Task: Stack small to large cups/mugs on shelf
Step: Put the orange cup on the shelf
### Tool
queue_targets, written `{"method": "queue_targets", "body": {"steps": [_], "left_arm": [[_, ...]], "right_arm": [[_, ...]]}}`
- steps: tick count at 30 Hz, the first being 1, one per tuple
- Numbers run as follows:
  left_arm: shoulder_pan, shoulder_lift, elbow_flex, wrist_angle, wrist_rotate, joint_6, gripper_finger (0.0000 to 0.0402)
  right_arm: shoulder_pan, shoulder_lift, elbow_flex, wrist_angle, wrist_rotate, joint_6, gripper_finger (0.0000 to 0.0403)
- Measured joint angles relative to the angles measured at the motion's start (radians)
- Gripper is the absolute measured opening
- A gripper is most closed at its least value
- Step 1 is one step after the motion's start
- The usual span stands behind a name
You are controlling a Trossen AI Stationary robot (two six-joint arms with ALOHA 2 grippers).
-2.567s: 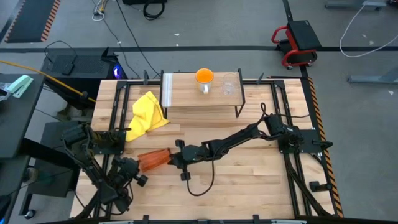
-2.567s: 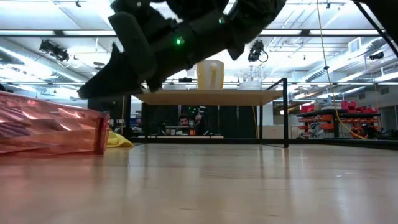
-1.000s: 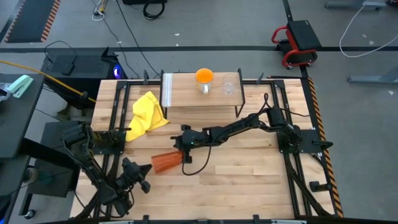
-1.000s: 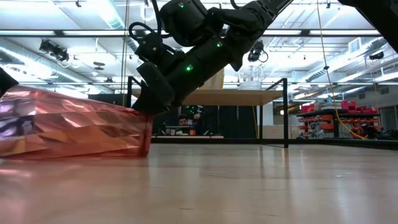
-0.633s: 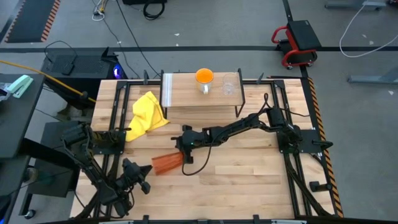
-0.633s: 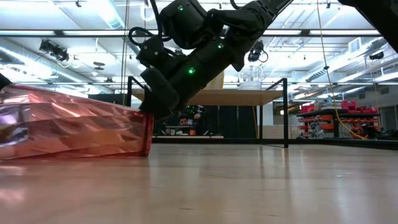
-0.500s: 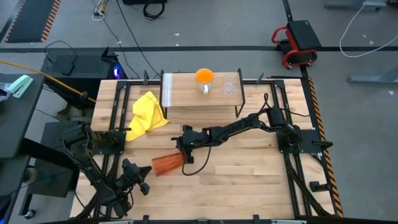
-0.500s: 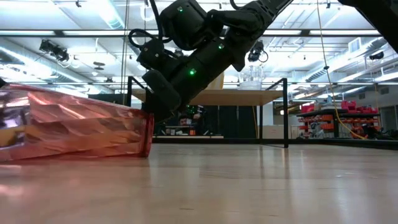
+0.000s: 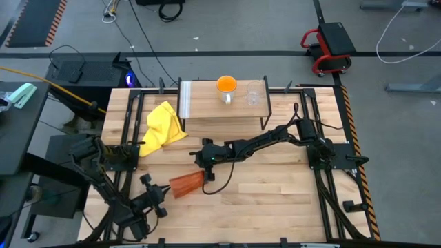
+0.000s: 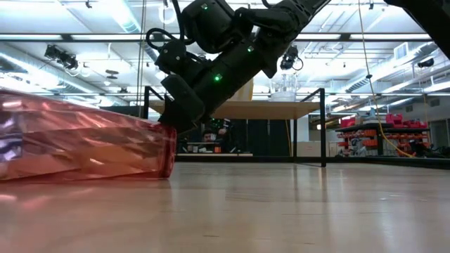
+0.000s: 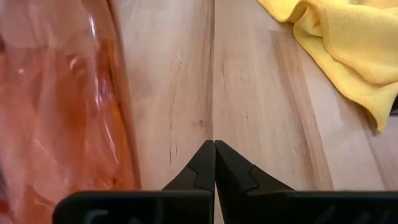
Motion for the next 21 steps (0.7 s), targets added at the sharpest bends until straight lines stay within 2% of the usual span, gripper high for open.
{"method": "queue_targets", "body": {"steps": [4, 11, 21], "left_arm": [[0.029, 0.000, 0.000, -0.050, 0.064, 0.016, 0.0039], [0.044, 0.000, 0.000, -0.088, 0.071, -0.002, 0.0045], [0.048, 0.000, 0.000, -0.078, 0.059, 0.021, 0.0096]], "right_arm": [[0.000, 0.000, 0.000, 0.000, 0.000, 0.000, 0.0011], [0.000, -0.001, 0.000, 0.000, 0.000, 0.000, 0.0011], [0.000, -0.001, 0.000, 0.000, -0.026, 0.006, 0.0011]]}}
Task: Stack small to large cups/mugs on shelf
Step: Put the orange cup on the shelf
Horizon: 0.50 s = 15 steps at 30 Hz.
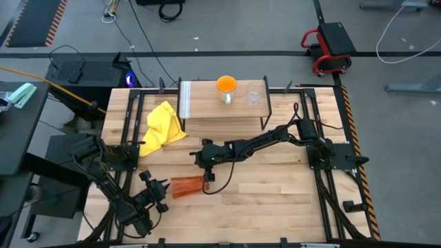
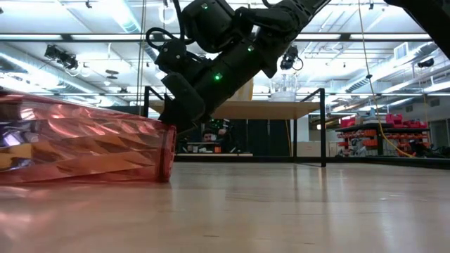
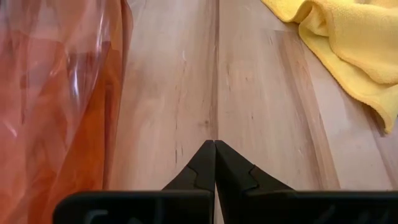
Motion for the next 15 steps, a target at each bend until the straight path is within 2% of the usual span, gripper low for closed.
{"method": "queue_targets", "body": {"steps": [4, 9, 13, 15], "left_arm": [[0.014, 0.000, 0.000, 0.001, -0.002, 0.016, 0.0109], [0.031, 0.000, 0.000, 0.016, -0.006, 0.068, 0.0110], [0.042, 0.000, 0.000, 0.024, -0.006, 0.085, 0.0103], [0.041, 0.000, 0.000, 0.021, -0.007, 0.091, 0.0100]], "right_arm": [[0.000, -0.020, 0.000, -0.008, 0.002, -0.024, 0.0011], [0.012, -0.128, 0.001, -0.060, 0.027, -0.037, 0.0011], [0.068, -0.236, 0.001, -0.173, 0.090, 0.008, 0.0007], [0.109, -0.278, -0.029, -0.173, 0.116, 0.053, 0.0005]]}}
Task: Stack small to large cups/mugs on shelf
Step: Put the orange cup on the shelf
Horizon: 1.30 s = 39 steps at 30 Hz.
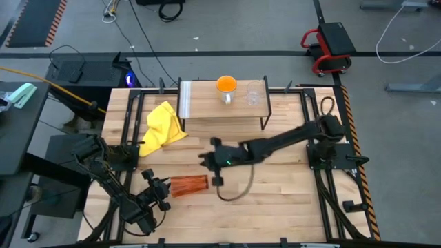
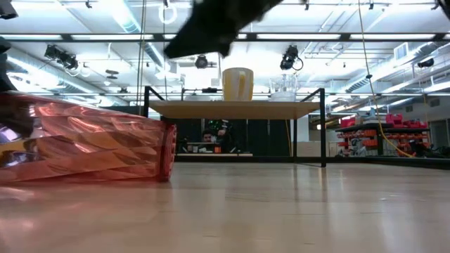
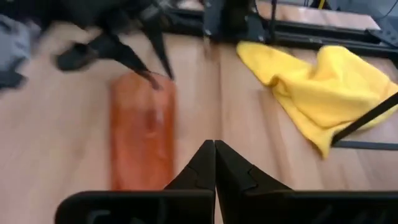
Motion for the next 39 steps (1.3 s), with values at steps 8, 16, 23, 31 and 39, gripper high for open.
{"method": "queue_targets", "body": {"steps": [8, 16, 23, 31, 39], "left_arm": [[-0.002, 0.000, 0.000, 0.000, -0.001, 0.000, 0.0100], [0.001, 0.000, 0.000, 0.016, -0.026, -0.009, 0.0097], [0.000, 0.000, 0.000, 0.048, -0.048, 0.013, 0.0094], [-0.001, 0.000, 0.000, 0.071, -0.054, 0.029, 0.0093], [0.007, 0.000, -0.053, 0.222, -0.077, 0.098, 0.0085]], "right_arm": [[0.185, -0.176, -0.505, 0.582, 0.169, 0.091, 0.0004], [0.196, -0.106, -0.734, 1.016, 0.185, 0.130, 0.0006], [0.159, 0.068, -0.570, 0.995, 0.076, 0.110, 0.0006], [0.131, 0.179, -0.472, 0.927, 0.062, 0.142, 0.0007], [0.133, 0.176, -0.470, 0.921, 0.059, 0.144, 0.0008]]}}
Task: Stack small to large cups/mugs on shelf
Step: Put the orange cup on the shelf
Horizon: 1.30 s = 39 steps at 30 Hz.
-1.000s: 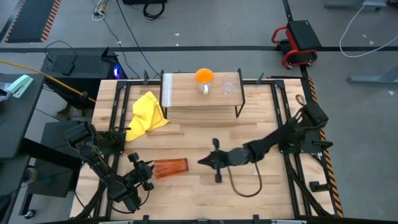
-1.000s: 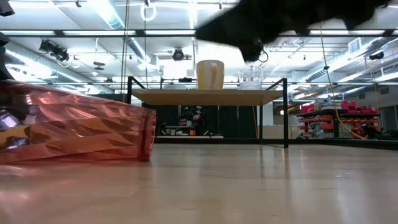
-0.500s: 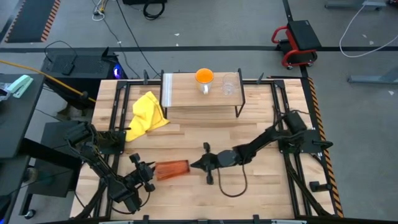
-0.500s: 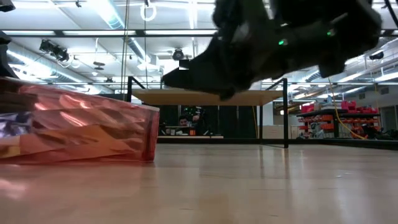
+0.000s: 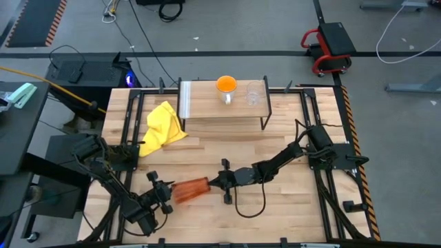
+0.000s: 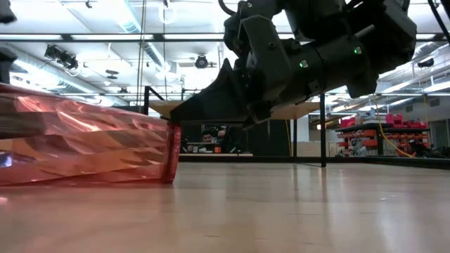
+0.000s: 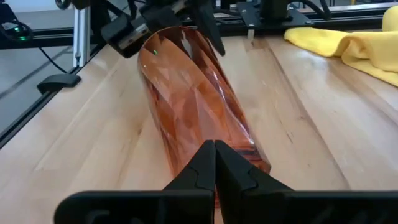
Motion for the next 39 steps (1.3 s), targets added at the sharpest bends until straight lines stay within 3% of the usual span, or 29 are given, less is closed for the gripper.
{"method": "queue_targets", "body": {"steps": [5, 10, 16, 26, 35, 39], "left_arm": [[0.004, 0.000, -0.056, 0.057, -0.005, -0.006, 0.0079], [0.003, -0.003, -0.056, 0.058, -0.024, -0.017, 0.0049], [0.002, -0.007, -0.004, 0.020, -0.039, 0.001, 0.0015], [0.028, -0.024, 0.074, -0.039, -0.061, 0.098, 0.0012], [0.075, -0.156, 0.089, -0.032, -0.135, 0.159, 0.0012], [0.095, -0.239, 0.090, -0.017, -0.108, 0.214, 0.0012]], "right_arm": [[-0.001, 0.002, 0.000, 0.001, -0.002, 0.001, 0.0007], [0.000, 0.003, 0.000, 0.001, -0.004, 0.002, 0.0008], [-0.002, 0.003, -0.002, -0.001, -0.003, 0.002, 0.0007], [-0.001, 0.004, -0.002, 0.000, -0.008, 0.001, 0.0008], [-0.003, 0.005, -0.002, -0.001, -0.020, 0.002, 0.0009], [-0.008, 0.005, -0.002, -0.002, -0.019, 0.002, 0.0009]]}}
